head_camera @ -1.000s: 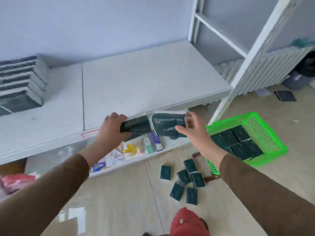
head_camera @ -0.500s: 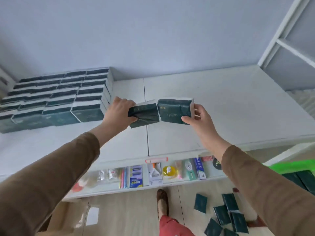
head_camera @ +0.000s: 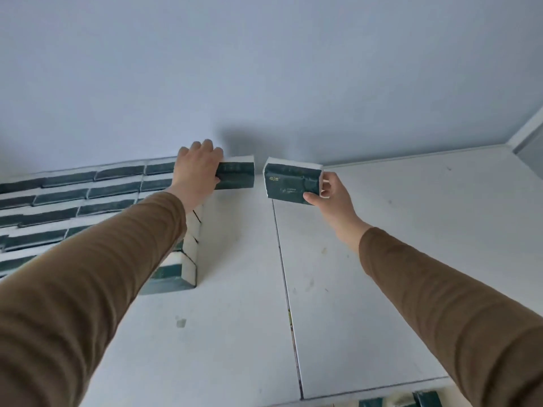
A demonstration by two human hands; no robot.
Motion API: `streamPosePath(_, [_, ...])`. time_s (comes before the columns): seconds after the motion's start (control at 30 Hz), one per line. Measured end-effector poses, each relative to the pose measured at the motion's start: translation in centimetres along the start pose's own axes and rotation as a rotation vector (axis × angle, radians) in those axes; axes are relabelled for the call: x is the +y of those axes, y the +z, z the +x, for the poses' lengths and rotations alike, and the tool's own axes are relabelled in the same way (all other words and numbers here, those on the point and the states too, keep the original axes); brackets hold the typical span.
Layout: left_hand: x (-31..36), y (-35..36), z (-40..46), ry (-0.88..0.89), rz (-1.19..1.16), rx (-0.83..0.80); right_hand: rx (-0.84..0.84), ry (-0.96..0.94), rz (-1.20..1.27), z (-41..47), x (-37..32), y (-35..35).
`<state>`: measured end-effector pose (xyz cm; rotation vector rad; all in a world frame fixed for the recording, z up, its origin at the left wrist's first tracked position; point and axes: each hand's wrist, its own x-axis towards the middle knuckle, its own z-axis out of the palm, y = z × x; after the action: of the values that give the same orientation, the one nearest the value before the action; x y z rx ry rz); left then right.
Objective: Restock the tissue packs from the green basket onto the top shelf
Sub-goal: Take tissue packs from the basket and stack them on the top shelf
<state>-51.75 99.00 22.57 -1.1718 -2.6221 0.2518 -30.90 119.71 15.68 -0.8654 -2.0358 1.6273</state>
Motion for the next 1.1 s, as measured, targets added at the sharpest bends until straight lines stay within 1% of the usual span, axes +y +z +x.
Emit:
streamPosePath(0.13, [-2.0, 2.2, 2.6, -0.007, 0.085, -0.057, -0.007, 0.043, -0.053, 4.7, 0.4, 3.0])
streamPosePath(0.27, [-3.5, 4.1, 3.2, -0.014, -0.029, -0.053, -0.016, 0.062, -0.13, 7.4, 0.7, 5.4])
streamPosePath(0.33, [-3.9, 4.7, 3.3, 0.01, -0.047, -0.04, 0.001, 0.068, -0.128, 8.1, 0.8, 6.4])
streamPosePath(0.47, [-4.3, 4.9, 3.3, 0.036, -0.06, -0.033, 0.113, 0.048, -0.13, 8.7, 0.2, 8.4])
streamPosePath(0.6, [-4.1, 4.9, 2.8, 0.047, -0.05, -0.037, 0.108, 0.121, -0.042, 8.2, -0.4, 9.1])
streamPosePath(0.7, [-3.7, 4.4, 2.2, 0.043, -0.051, -0.025, 0.061, 0.179, -0.054, 6.3, -0.5, 7.5])
streamPosePath(0.83, [-1.0, 3.0, 0.8, 0.076, -0.161, 0.046, 0.101, 0.153, -0.188, 2.1, -0.4, 3.6])
streamPosePath(0.93, [3.3, 1.5, -0.8, 0.144, -0.285, 0.056, 0.119, 0.09, -0.344, -2.2, -0.1, -0.3])
streamPosePath(1.03, [9.1, 0.0, -3.0, 0.23, -0.372, 0.02, 0.132, 0.031, -0.53, -7.1, 0.7, -4.9])
streamPosePath(1.1, [13.5, -1.1, -4.7, 0.275, -0.433, -0.006, 0.137, 0.016, -0.612, -10.6, 1.4, -8.2])
